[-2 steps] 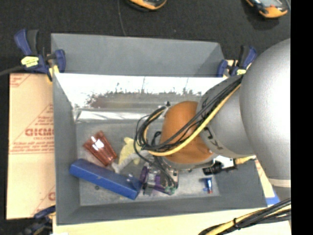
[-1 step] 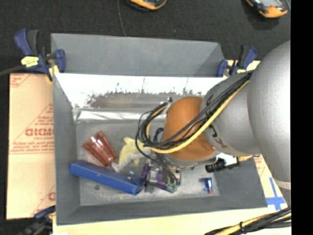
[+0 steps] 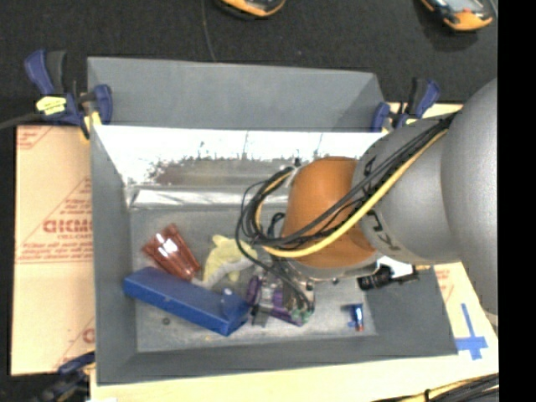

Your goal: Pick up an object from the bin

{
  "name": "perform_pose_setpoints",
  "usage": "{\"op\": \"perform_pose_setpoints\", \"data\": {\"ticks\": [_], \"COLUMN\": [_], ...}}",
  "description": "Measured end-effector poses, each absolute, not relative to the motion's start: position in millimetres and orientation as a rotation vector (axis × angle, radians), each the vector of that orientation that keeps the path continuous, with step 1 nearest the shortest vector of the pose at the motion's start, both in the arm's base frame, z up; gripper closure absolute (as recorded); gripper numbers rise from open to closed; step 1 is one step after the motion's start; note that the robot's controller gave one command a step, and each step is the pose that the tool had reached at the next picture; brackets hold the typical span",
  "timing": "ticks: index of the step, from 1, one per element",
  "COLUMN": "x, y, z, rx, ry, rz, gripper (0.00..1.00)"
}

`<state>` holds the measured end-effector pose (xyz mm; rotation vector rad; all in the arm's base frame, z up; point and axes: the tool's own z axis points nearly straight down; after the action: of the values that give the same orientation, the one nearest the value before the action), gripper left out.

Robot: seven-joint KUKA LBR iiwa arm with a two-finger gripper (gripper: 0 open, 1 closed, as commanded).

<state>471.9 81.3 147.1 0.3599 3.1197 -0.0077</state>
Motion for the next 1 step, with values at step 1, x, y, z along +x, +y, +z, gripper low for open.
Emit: {"op": "perform_pose_setpoints", "data": {"ticks": [1], "x": [472.7], "y": [81.0], "z": [167.9], "rx": [0.354], "ry": [3.118], "rz": [-0.006], "gripper": [1.0]}}
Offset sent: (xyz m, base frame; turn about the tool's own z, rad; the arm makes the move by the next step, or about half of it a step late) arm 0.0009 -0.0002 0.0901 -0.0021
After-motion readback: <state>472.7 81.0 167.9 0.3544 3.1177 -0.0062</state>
